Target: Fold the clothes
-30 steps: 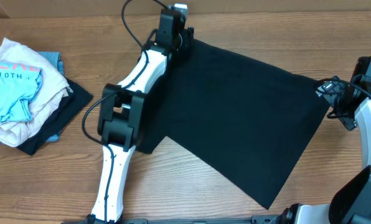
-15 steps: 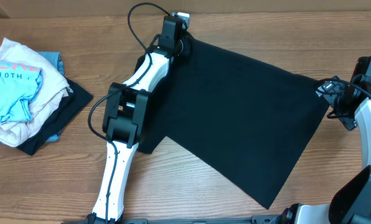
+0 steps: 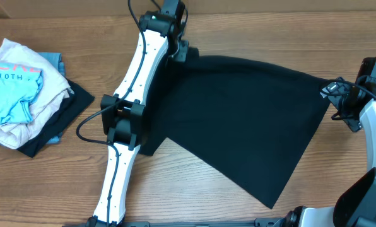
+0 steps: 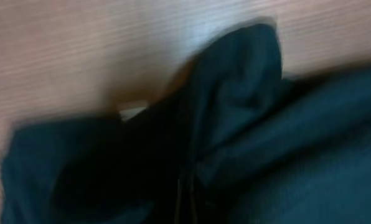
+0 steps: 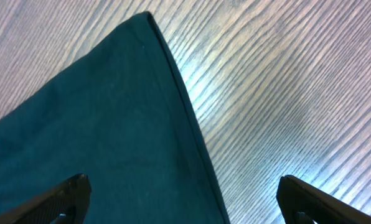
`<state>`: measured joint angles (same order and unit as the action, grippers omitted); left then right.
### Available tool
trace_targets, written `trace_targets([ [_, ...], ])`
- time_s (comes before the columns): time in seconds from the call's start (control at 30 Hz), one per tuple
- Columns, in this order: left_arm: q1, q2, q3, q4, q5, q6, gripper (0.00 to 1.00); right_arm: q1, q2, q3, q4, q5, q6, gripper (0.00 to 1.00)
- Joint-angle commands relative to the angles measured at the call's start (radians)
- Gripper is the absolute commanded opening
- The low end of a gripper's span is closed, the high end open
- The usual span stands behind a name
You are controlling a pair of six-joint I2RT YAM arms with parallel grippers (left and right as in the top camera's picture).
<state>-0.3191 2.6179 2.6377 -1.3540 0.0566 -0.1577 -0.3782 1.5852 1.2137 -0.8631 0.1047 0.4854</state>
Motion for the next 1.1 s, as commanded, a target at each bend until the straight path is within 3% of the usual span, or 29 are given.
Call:
trace_targets([
  [0.0, -0.016, -0.032, 0.017, -0.114, 0.148, -0.042, 0.04, 0.001, -0.006, 0.023, 0.005, 0.010, -0.003, 1.00],
  [0.2, -0.107, -0.027, -0.003, -0.286, 0.131, -0.061, 0.05, 0.001, -0.006, 0.023, 0.005, 0.010, -0.003, 1.00],
  [0.27, -0.140, -0.024, -0.006, -0.315, 0.059, -0.095, 0.10, 0.001, -0.006, 0.023, 0.005, 0.010, -0.003, 1.00],
  [0.4, -0.185, -0.022, -0.016, -0.336, 0.014, -0.113, 0.31, 0.001, -0.006, 0.023, 0.005, 0.010, -0.003, 1.00],
  [0.47, -0.187, -0.022, -0.018, -0.336, 0.013, -0.112, 0.51, 0.001, -0.006, 0.023, 0.005, 0.010, -0.003, 1.00],
  [0.5, -0.186, -0.024, -0.017, -0.326, -0.021, -0.117, 0.66, 0.001, -0.006, 0.023, 0.005, 0.010, -0.003, 1.00],
  [0.53, -0.177, -0.029, -0.013, -0.305, -0.053, -0.134, 0.73, 0.001, -0.006, 0.023, 0.005, 0.010, -0.002, 1.00],
  [0.7, -0.119, -0.047, 0.044, -0.201, -0.056, -0.153, 0.75, 0.001, -0.006, 0.023, 0.005, 0.010, -0.003, 1.00],
  [1.07, -0.095, -0.026, 0.034, 0.083, -0.056, -0.042, 0.75, 0.001, -0.006, 0.023, 0.005, 0.010, -0.003, 1.00],
])
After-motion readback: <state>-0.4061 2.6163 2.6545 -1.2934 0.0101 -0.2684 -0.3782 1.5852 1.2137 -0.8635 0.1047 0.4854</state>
